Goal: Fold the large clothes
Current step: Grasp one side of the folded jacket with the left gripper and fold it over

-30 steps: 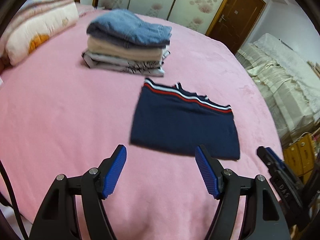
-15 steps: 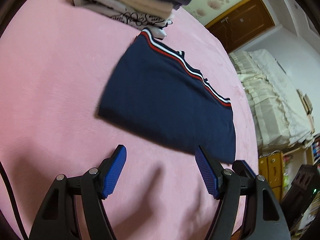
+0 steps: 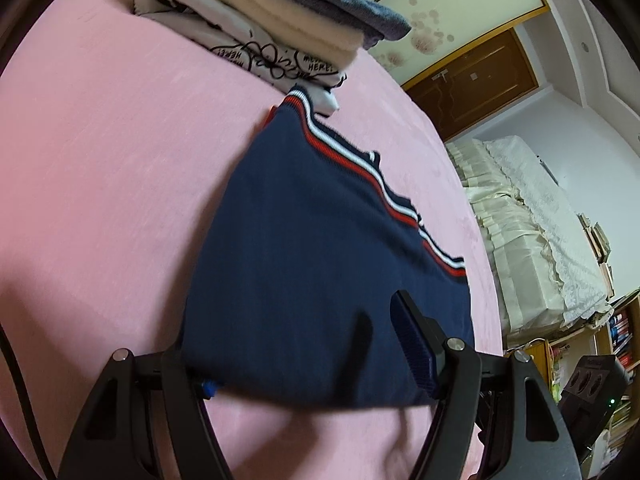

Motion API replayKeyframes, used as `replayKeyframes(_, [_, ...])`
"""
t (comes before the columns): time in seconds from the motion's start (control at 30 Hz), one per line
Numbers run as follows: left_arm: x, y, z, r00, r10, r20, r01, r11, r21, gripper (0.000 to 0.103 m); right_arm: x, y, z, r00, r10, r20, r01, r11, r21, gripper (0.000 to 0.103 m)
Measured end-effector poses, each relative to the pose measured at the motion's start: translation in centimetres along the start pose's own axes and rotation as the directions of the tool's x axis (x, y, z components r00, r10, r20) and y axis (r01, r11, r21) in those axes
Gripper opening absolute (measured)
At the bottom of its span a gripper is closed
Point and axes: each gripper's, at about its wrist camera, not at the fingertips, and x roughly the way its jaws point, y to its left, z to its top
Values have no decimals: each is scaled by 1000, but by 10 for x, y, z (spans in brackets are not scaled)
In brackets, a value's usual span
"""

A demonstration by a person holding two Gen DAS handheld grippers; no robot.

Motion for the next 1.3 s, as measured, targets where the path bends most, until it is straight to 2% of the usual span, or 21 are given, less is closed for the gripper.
replayKeyframes(0.1, [0,-1,8,1000,-20,23,20,1000,13,70,5,2,9,1000,-18,25,19,1000,-15,38])
replayKeyframes(0.2, [-2,-9,13,998,-13,57,11,999,30,66,12,4,19,998,-45,42,46,998,-36,22])
replayKeyframes(0.27, [-7,-20,14,996,11,93,-17,998,63,48,21,6,23,998,-52,23,53,998,-45,11])
replayKeyframes(0.3, [-10,-25,13,993,32,110,-41,996,84,43,24,6,24,998,-52,17,53,997,-47,9])
replayKeyframes(0.33, [-13,-32,14,989,59,132,-74,991,115,29,29,7,23,999,-53,4,53,997,-52,8])
replayKeyframes(0.37, [-16,-35,14,987,68,145,-87,988,129,23,34,9,22,999,-49,-10,48,997,-57,6])
replayKeyframes(0.43, [-19,-46,15,985,60,159,-86,983,164,16,41,12,16,999,-44,-28,42,996,-75,4])
replayKeyframes(0.53, [-22,-68,12,985,36,169,-76,970,232,14,50,11,8,998,-44,-49,40,996,-80,3])
replayKeyframes(0.67, [-24,-111,2,984,-7,178,-62,922,383,13,52,1,7,998,1,-64,-4,999,-34,3])
replayKeyframes(0.87, [-9,-172,-17,993,-46,113,-26,825,564,13,31,-24,9,988,115,-99,-112,993,43,3])
replayKeyframes(0.93, [-1,-188,-25,996,-44,80,-13,796,605,13,8,-43,6,991,108,-76,-104,993,62,3])
replayKeyframes(1.0, [12,-201,-37,999,-32,41,-2,764,645,13,-16,-64,2,997,67,-46,-63,995,76,3])
replayKeyframes(1.07, [31,-213,-54,1000,1,-7,4,733,680,13,-37,-90,-4,999,24,-24,-21,994,105,3])
replayKeyframes(1.13, [57,-217,-72,996,65,-66,1,703,711,13,-49,-114,-11,1000,-12,-27,16,990,141,3])
replayKeyframes(1.2, [84,-215,-91,979,166,-117,-26,675,737,14,-52,-131,-19,998,-39,-43,46,984,171,3])
replayKeyframes(1.3, [90,-215,-108,974,214,-73,-80,630,773,16,-51,-147,-28,996,-50,-74,65,975,211,3])
